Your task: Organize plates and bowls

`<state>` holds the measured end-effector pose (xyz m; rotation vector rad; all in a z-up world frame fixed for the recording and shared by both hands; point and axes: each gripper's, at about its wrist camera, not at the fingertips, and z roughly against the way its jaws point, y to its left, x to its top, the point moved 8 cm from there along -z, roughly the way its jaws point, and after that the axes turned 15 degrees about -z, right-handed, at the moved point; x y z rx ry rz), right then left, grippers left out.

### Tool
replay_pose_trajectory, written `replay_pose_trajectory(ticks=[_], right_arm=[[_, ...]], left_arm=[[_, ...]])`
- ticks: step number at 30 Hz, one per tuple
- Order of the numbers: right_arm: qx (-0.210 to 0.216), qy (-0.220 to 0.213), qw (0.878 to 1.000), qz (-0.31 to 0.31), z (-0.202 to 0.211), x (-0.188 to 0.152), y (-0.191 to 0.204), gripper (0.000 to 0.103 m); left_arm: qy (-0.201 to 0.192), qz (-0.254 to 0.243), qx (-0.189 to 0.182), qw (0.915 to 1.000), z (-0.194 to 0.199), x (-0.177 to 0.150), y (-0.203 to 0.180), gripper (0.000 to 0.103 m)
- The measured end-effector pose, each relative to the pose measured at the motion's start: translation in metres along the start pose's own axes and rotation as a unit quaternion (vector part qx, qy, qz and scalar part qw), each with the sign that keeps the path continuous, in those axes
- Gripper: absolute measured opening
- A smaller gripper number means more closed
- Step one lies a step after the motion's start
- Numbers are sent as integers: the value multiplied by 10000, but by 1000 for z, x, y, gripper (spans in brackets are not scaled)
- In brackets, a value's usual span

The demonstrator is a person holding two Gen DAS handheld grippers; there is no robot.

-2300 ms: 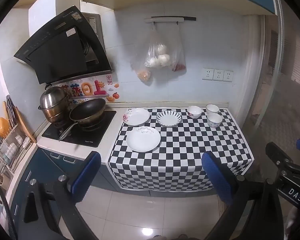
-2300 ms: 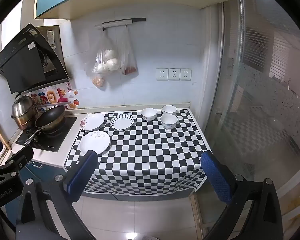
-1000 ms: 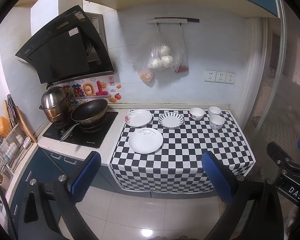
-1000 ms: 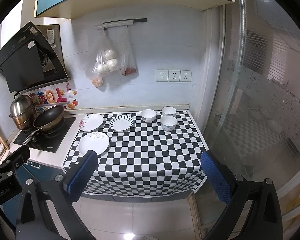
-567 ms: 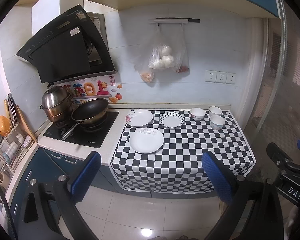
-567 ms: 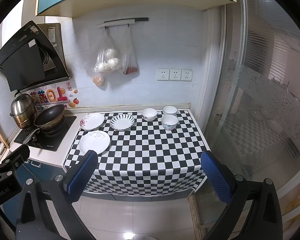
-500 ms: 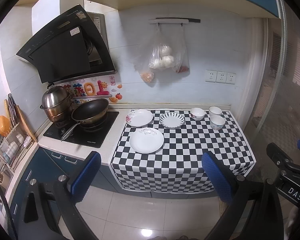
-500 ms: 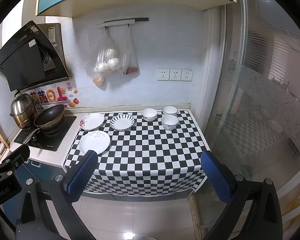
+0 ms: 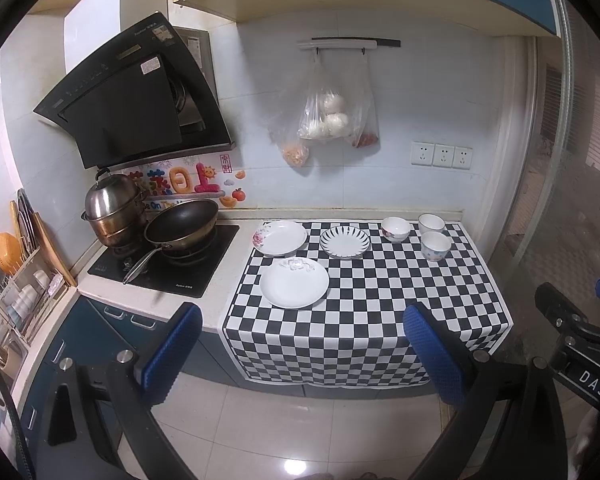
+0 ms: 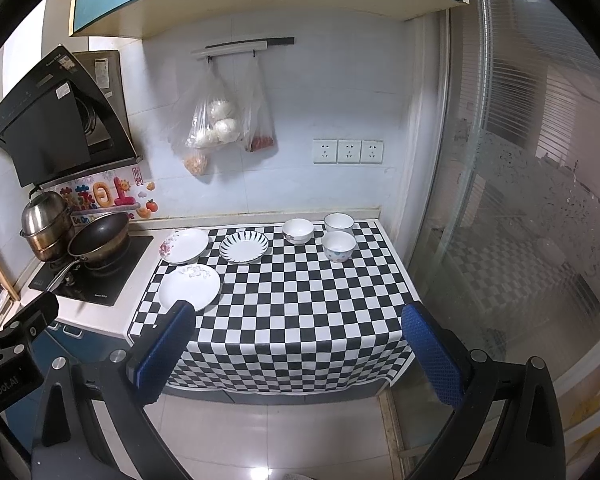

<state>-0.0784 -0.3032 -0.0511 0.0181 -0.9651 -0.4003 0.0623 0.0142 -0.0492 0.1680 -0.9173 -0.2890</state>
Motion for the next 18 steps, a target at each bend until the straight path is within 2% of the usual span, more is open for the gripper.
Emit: replay_pose_trajectory(ticks=[18], right_arm=[[3,-64,10000,-63,3,6,-4,103]], left_arm=[[7,-19,-2,10000,0,4,-1,103]])
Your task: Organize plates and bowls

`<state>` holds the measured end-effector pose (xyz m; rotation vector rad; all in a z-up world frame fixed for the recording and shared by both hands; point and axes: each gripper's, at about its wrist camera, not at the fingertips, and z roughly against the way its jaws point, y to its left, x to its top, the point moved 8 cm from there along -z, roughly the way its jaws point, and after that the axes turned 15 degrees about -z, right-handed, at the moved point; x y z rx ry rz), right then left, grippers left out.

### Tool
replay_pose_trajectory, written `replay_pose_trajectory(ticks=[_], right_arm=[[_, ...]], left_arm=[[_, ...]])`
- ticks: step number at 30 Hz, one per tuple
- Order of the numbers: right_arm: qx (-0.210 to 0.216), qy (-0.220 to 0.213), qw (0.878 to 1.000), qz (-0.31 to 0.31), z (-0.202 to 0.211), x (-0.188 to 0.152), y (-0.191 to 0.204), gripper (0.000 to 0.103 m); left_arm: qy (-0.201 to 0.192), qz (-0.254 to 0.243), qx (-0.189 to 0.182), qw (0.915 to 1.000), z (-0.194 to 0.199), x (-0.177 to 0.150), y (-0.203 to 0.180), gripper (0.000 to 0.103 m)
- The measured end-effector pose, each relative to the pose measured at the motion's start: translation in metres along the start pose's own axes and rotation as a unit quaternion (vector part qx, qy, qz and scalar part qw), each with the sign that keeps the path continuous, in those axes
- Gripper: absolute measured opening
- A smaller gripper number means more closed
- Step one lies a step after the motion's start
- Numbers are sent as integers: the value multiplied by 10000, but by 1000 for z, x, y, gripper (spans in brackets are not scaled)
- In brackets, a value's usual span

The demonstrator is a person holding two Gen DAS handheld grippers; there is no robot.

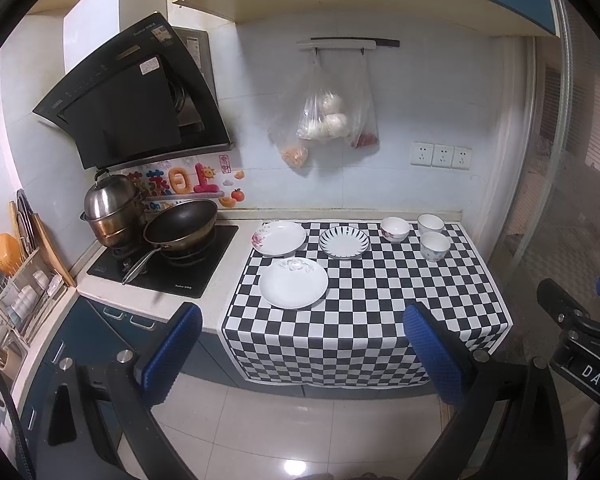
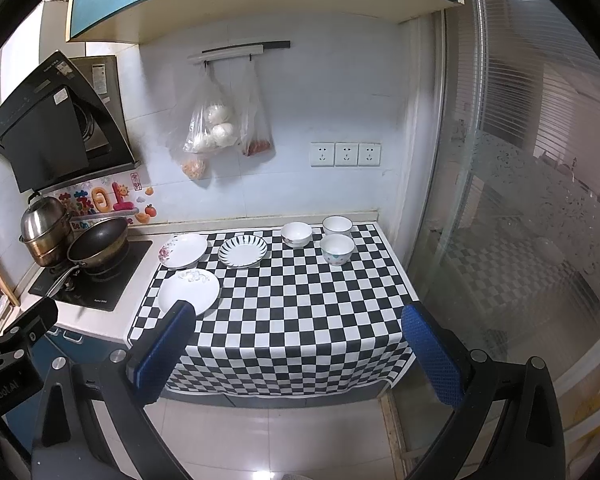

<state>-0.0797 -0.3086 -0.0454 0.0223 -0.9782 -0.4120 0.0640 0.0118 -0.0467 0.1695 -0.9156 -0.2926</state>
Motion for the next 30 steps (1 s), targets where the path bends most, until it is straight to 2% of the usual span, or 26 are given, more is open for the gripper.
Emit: replay_pose_trajectory(ticks=[9,15,22,30], right_arm=[[-10,-46,9999,-148,-8,1,-2,103],[143,-181,9995,-213,-41,-1,11,103],[373,380,9985,-117,-122,-20,50,103],[311,775,9964,173,-234,-25,90,103]], left_arm=[[-83,19,21,10000,-9,3,2,103],[-60,-35,148,9999,-51,4,21,103],[284,168,225,9992,-129,-10,57,103],[602,393,399,9966,-217,-4,76,103]])
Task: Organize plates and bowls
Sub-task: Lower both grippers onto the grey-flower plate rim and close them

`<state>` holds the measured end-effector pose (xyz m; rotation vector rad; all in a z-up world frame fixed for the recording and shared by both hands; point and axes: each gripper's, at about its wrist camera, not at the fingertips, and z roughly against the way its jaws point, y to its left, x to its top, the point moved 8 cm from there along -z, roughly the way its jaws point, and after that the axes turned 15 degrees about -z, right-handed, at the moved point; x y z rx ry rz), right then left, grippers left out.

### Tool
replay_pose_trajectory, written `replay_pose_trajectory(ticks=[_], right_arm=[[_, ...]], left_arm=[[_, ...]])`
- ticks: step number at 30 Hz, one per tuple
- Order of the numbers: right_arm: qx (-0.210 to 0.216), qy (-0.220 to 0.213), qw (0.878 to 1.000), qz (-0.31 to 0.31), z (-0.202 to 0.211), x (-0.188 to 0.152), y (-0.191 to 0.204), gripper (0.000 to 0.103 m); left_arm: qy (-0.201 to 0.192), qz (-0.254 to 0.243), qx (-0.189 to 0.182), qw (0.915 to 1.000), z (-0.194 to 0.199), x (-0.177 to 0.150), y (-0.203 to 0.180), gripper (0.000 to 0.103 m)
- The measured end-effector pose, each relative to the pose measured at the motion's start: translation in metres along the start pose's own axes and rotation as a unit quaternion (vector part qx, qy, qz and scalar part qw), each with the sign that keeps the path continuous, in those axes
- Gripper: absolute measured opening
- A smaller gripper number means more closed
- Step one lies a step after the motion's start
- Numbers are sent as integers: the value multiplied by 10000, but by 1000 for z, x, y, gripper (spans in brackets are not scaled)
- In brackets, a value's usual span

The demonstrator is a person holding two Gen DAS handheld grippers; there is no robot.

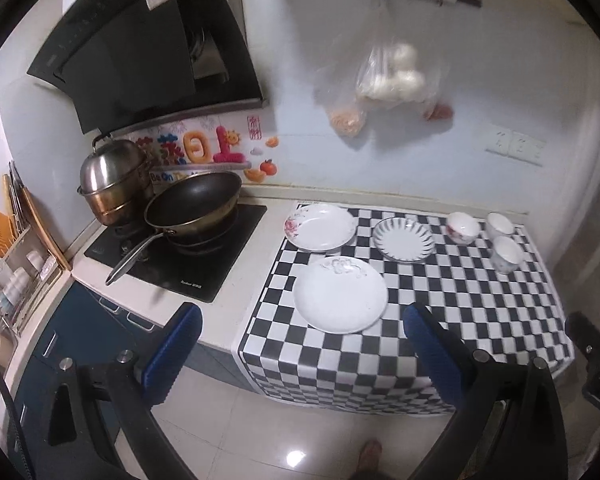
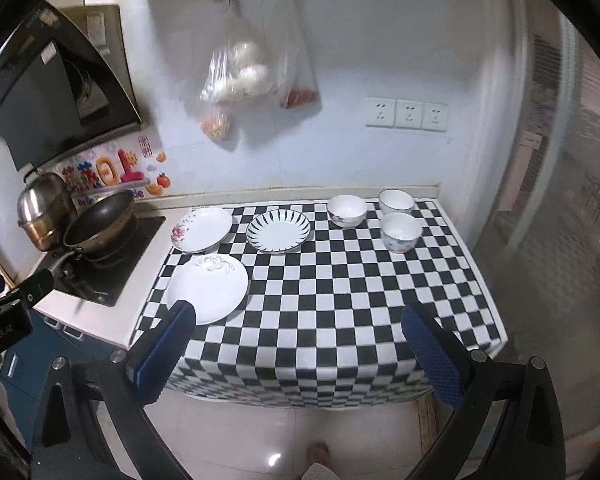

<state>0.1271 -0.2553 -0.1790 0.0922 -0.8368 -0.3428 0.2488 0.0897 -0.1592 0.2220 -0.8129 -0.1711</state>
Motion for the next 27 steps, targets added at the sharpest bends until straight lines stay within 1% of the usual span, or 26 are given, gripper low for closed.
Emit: replay_pose_trajectory(ticks=[3,5,8,11,14,17,20,24,25,27], right_arm=[[146,235,9996,-26,-50,9,8,103],[421,597,9973,-63,-98,14,15,103],[488,981,9940,-3,-159,18,22,103],[585,1570,9859,3,-231,20,31,103],[690,2047,9764,-56,-285,14,38,103],[702,2600,9630,-69,-345,3,44,103],[617,3012,9515,-30,-389,-12,48,103],[518,3462,9367,116,-432,-35,56,103],[526,3561,9328,143,-440,-41,60,103],[494,3758,9253,151,-454,-52,65,103]], left_arm=[[251,-29,55,9997,-38,5,-3,103],[458,-37,70,9989,-70,10,-7,103],[847,-56,82,9964,-118,16,-15,102],[1222,-31,63,9925,-163,20,-21,102],[1580,-18,62,9874,-211,21,-26,102],[1970,54,2,9804,-253,16,-28,100],[2292,91,-42,9733,-290,7,-27,98],[2690,163,-221,9628,-336,-8,-26,94],[2819,184,-311,9588,-348,-14,-25,90],[3032,226,-525,9512,-368,-25,-23,85]])
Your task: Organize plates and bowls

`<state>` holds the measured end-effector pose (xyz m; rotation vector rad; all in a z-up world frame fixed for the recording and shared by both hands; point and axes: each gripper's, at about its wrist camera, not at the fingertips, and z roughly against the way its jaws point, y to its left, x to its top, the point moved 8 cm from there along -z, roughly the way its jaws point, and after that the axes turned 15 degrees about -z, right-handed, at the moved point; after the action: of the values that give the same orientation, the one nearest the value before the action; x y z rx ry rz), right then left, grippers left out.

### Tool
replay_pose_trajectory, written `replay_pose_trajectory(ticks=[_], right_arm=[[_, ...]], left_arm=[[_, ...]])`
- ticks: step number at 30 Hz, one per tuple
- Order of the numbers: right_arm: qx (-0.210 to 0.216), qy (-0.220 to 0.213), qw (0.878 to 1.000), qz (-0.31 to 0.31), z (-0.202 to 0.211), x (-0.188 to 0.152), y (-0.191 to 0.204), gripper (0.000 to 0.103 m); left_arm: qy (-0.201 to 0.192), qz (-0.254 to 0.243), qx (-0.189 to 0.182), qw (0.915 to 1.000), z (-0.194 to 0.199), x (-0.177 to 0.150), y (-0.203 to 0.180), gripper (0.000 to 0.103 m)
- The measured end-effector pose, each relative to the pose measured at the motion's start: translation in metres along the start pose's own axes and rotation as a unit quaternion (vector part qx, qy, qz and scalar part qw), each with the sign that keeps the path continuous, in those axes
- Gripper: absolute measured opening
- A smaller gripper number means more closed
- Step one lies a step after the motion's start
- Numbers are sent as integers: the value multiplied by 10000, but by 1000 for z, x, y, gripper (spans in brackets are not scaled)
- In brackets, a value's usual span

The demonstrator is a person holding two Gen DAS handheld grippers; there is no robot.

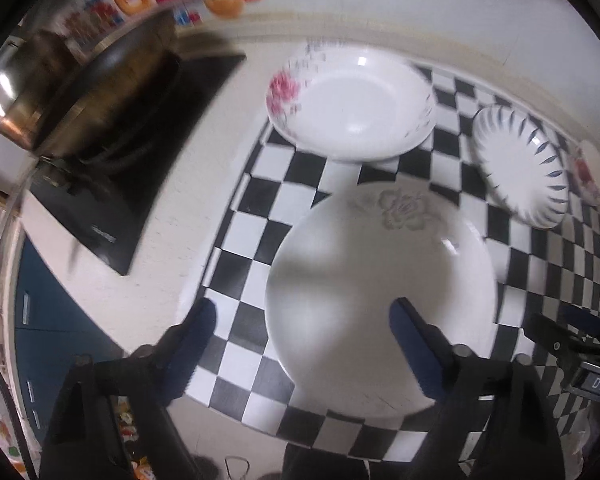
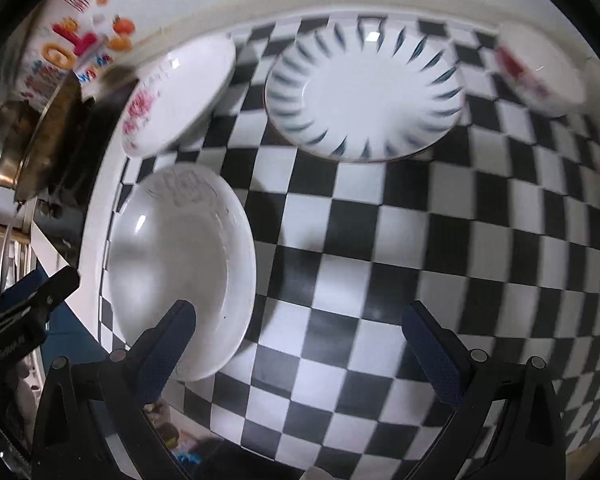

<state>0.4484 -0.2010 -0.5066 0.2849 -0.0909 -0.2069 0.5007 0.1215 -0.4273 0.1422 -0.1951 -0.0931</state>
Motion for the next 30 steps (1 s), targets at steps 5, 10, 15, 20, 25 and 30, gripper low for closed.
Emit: replay_pose_trajectory(ticks=[5,10,15,20,25,30], right_arm=[[-47,437,9988,-208,-40,4,8,103],[52,761,9958,-513,-63,1,20,81],[13,783,9951,-607,-70,-1,32,71],[-33,817,9953,-526,-74,1,43,61],[-94,823,9953,-510,-76,2,48,46],[-263,779,9957,-438,-75,1,44,43]], left_arm=[[464,-144,-348,9982,-44,2,14,68],[812,-259,-832,9929,-76,0,19,46],[820,-484,-1109,9893,-86,4,15,43],[785,-564,-1386,9856,-85,9,6,42],[734,-664,-1488,9839,-82,10,-5,41],[799,-884,-1516,9812,-81,16,-11,43]])
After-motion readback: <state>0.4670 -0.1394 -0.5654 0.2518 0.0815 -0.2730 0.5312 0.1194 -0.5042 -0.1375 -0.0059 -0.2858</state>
